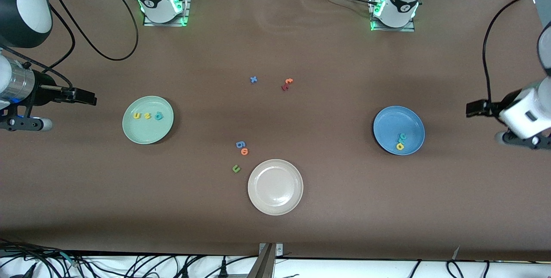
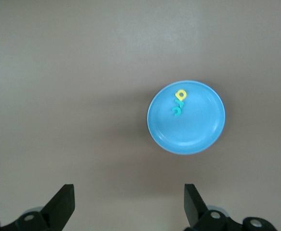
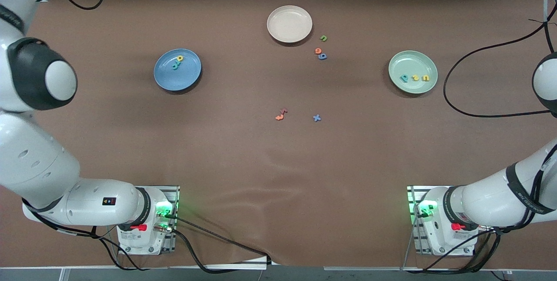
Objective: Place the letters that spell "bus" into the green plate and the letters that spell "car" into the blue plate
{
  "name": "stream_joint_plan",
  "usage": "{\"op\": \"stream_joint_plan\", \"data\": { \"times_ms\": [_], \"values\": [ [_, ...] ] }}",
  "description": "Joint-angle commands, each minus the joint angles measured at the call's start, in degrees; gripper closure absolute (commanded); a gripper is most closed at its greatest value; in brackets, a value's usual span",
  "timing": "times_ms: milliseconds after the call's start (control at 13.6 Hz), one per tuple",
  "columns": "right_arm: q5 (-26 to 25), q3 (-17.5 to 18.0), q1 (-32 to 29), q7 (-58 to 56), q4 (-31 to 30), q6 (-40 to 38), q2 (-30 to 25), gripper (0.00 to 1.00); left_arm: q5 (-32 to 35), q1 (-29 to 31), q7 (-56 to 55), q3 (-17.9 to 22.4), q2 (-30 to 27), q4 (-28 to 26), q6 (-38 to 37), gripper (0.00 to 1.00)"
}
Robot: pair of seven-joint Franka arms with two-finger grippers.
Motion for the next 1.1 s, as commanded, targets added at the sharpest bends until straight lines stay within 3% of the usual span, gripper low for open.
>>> {"op": "stream_joint_plan", "data": {
  "times_ms": [0,221,368,1031],
  "values": [
    [-0.77,0.65,-0.43,-0.09,-1.76,0.67,-1.67,0.00,-2.86,0.22,0.10,0.15,-12.70,-11.94,1.35,0.00],
    [-0.94,0.65,-0.51,-0.09,-1.76,0.76,-1.58,0.00,-3.31,0.66,0.28,0.07,-20.63,-16.63,-1.53,0.00],
    [-1.12,0.65,-0.69,-0.18,-1.76,0.85,-1.58,0.00,-3.66,0.93,0.19,0.06,-21.52,-14.70,-5.24,0.00],
    [-1.91,0.56,-0.60,0.00,-1.76,2.43,-1.58,0.00,-6.13,2.25,0.80,0.15,-20.39,-14.61,-4.28,0.00]
  ]
}}
